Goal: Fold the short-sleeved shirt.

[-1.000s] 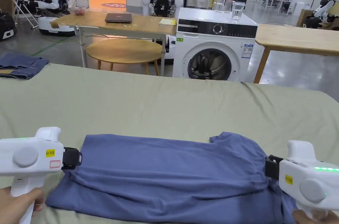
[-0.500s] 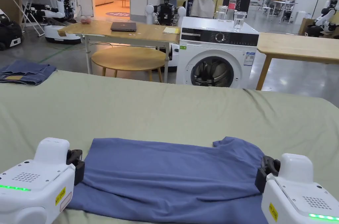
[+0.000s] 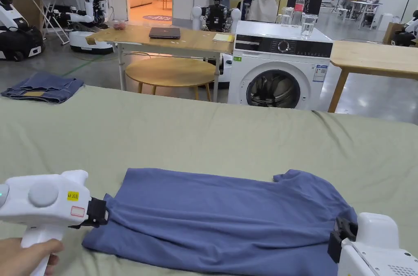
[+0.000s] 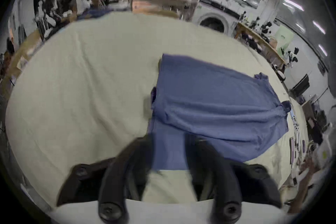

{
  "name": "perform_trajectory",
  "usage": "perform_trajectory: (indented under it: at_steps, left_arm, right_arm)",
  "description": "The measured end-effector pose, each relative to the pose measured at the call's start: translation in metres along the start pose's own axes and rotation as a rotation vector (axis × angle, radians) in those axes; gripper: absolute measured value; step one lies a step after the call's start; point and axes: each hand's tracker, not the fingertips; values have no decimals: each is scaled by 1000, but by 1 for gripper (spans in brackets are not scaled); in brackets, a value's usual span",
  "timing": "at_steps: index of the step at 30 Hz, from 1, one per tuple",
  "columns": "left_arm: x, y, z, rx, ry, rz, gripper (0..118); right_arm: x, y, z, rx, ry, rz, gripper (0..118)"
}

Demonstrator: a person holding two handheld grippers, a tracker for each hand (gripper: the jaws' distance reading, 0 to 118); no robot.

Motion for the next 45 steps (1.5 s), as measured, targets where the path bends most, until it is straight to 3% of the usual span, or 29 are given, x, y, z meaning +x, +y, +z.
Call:
perform_trajectory:
  at_steps: [7, 11, 14, 19, 22, 23, 26, 27, 34, 36, 37, 40, 42, 45]
  left_arm:
    - [5, -12, -49, -259, 197, -54, 55]
    - [21, -19, -37, -195, 219, -73, 54]
    - [35, -31, -37, -196, 249, -239, 40]
    - [38, -39, -33, -174, 213, -249, 4]
    - [32, -42, -26, -140, 188, -234, 0]
    - [30, -42, -23, -134, 176, -220, 0]
    - [21, -44, -9, -79, 134, -167, 0]
    - [18, -45, -4, -54, 111, -136, 0]
    - [17, -54, 7, -27, 91, -130, 0]
    - [17, -57, 7, -30, 89, -132, 0]
    - [16, -58, 7, -30, 87, -132, 0]
    - [14, -61, 5, -29, 84, -124, 0]
    - [14, -61, 4, -23, 83, -122, 0]
    - [13, -59, 12, -6, 75, -118, 0]
  right_arm:
    - [5, -8, 4, -38, -18, 11, 0]
    - [10, -10, 5, -52, -23, 11, 0]
    - [14, -12, 4, -65, -26, 4, 0]
    - [31, -11, -8, -103, -23, -10, 0]
    - [46, -3, -19, -165, -43, -6, 0]
    - [53, 1, -23, -192, -50, -1, 6]
    - [75, 12, -42, -309, -51, 0, 59]
    - [82, 15, -51, -368, -46, 2, 60]
    - [97, -12, -110, -620, -16, 34, 59]
    - [91, -25, -117, -703, 22, 24, 43]
    - [91, -30, -115, -680, 68, -13, 32]
    - [84, -25, -106, -637, 63, -16, 9]
    - [77, -25, -102, -620, 40, 52, 8]
    - [79, -14, -86, -585, 53, 35, 7]
